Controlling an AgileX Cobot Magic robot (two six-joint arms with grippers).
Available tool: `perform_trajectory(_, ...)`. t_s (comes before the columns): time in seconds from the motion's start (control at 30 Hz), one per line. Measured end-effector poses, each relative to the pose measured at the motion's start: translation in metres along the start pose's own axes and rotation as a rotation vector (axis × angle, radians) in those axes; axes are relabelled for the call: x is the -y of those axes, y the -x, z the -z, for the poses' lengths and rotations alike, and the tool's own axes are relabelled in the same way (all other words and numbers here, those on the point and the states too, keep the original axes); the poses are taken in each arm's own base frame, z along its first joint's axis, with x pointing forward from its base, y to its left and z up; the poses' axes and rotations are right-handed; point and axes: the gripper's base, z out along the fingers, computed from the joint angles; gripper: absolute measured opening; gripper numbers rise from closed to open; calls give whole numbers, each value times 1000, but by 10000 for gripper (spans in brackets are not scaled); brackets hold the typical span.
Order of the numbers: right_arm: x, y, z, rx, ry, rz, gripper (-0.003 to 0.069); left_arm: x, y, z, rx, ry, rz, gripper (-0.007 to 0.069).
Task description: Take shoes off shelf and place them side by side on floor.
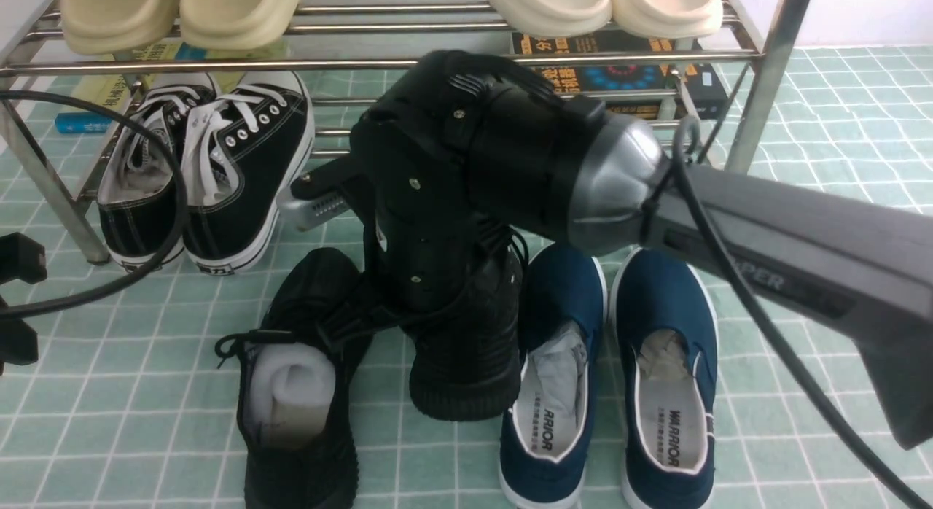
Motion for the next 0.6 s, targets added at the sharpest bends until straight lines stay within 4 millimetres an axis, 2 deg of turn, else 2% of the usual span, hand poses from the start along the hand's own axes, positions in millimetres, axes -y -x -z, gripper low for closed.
perform_trajectory(0.3,-8,3,-3,24,85,-64,18,0,0,0,-3,-3,1,191)
perform_trajectory(0.6,-8,6,-4,55,91,-121,21,0,-1,0,-10,-3,2,200)
